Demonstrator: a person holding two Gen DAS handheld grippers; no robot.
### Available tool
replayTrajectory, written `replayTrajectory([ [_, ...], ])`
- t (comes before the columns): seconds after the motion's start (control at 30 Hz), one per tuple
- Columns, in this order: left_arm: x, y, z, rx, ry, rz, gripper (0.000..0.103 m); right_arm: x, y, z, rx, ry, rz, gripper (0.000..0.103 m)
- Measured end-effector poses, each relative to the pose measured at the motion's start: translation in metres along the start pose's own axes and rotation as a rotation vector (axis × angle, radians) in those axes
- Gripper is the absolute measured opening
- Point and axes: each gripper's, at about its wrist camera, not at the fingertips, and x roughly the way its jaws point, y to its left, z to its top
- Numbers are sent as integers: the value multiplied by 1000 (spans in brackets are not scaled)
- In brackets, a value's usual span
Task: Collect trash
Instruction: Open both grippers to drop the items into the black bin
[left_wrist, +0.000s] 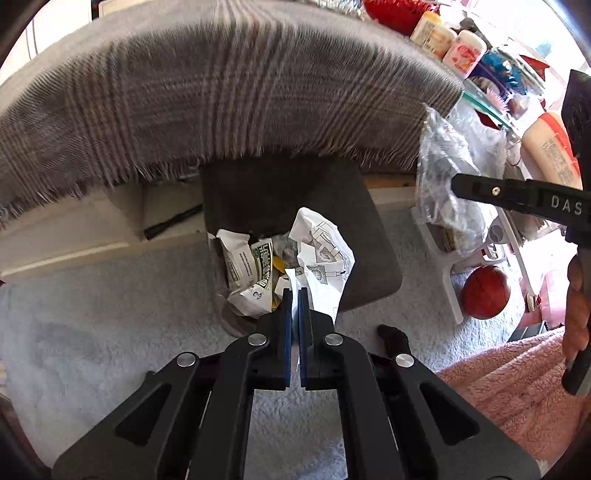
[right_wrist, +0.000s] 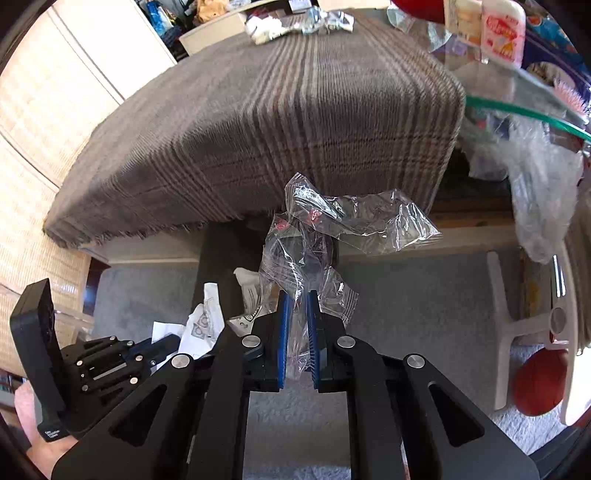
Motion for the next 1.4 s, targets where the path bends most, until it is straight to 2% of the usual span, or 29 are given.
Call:
replayTrajectory([
  [0.17,21,3,8,-12,30,-14,2,28,4,3,0,37,5,11],
  [0.43,47,3,27,-24,67,-27,3,68,6,11,26,88,69,12],
  [0.6,60,5,34,-31,81,-34,6,84,2,13,40,116,77,15],
  [0.67,63,6,34,-31,86,-31,16,87,1,14,45,123,76,24],
  [0.73,65,11,34,-35,87,-22,35,89,1,14,47,124,80,29],
  [0.8,64,15,32,-44,90,-19,38,88,2,14,44,119,81,31],
  [0.83,63,16,31,-46,91,-17,38,87,4,15,43,118,79,36],
  [0.87,61,18,31,-48,89,-12,39,87,5,15,42,114,81,45],
  [0.97,51,22,29,-50,76,3,47,81,6,18,43,96,86,56],
  [1.03,41,23,26,-49,64,7,59,74,8,18,32,76,79,61],
  [1.1,31,25,24,-51,56,3,74,65,9,18,18,56,64,75],
  [1.17,20,24,24,-50,51,-1,85,53,9,18,13,31,51,96],
  [1.2,15,23,24,-49,48,3,93,46,8,18,15,19,41,100],
  [1.33,-10,19,32,-38,38,-12,95,19,6,24,-3,-2,-2,100],
  [1.4,-22,17,38,-25,26,-4,95,-1,-1,29,14,-23,5,100],
])
